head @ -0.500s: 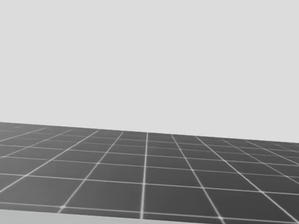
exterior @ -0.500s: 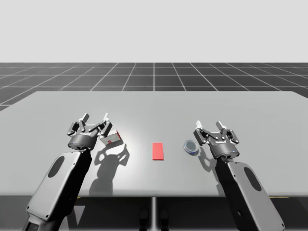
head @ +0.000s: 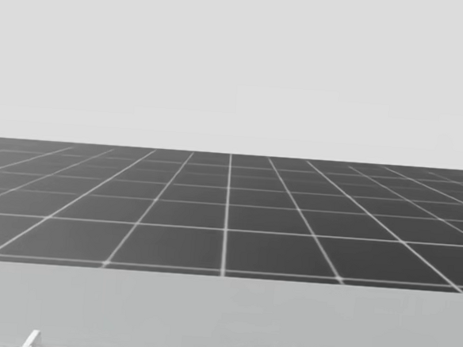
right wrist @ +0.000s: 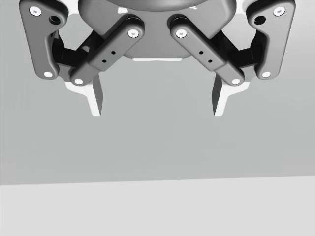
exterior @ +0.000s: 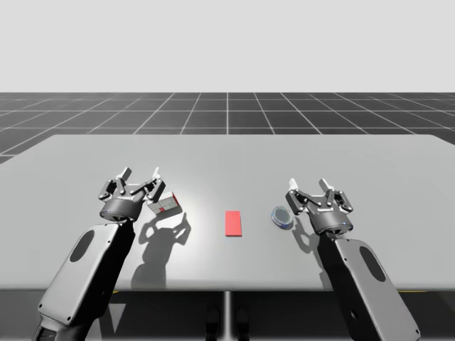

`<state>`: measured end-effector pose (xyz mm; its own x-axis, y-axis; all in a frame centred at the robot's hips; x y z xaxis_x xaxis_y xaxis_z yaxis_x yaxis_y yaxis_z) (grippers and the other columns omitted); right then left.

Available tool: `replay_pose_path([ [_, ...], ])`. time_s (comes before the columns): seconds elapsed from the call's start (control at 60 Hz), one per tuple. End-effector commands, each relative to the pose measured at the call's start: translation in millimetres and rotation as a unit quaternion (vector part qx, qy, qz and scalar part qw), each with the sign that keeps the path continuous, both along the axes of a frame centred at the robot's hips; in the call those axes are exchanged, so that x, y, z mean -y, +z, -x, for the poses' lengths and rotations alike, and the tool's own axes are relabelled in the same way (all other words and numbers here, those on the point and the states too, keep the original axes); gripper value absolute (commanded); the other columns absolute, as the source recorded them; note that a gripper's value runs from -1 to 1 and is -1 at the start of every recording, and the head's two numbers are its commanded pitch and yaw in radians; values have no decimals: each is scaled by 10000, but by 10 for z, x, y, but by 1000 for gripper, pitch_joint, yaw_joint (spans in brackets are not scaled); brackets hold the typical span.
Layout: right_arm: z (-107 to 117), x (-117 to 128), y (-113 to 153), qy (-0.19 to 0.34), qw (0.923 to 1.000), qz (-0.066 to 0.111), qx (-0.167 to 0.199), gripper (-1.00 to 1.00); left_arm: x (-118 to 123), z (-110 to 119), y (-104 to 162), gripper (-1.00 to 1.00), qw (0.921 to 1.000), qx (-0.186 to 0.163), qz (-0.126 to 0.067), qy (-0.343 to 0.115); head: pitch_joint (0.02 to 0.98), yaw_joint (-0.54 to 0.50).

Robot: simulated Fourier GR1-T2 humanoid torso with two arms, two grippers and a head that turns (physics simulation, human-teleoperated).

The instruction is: Look at the card. If it is red, pick the object on the left. If it is green, pick the object on the right.

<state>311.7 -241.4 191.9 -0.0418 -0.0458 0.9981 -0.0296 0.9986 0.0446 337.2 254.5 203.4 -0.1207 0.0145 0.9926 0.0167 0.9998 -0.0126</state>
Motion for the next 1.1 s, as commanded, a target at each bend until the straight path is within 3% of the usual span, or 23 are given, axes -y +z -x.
replay_pose_path([
  [0.017, -6, 8, -1, -20, 10000, 46, 17, -1000, -13, -6, 2, -1000, 10000, 17, -9, 13, 285, -7],
  [0.45, -5, 17, 11, -68, 9999, 112, 41, -1000, -9, -5, 14, -1000, 10000, 76, -57, -9, 640, 3],
  [0.817, -8, 11, 20, -109, 9998, 139, 60, -1000, -3, 12, 44, -1000, 9999, 130, -59, -7, 867, -9],
  [1.1, 0, 23, 31, -136, 9998, 155, 83, -1000, 7, 21, 53, -1000, 9999, 149, -51, -5, 895, -19],
])
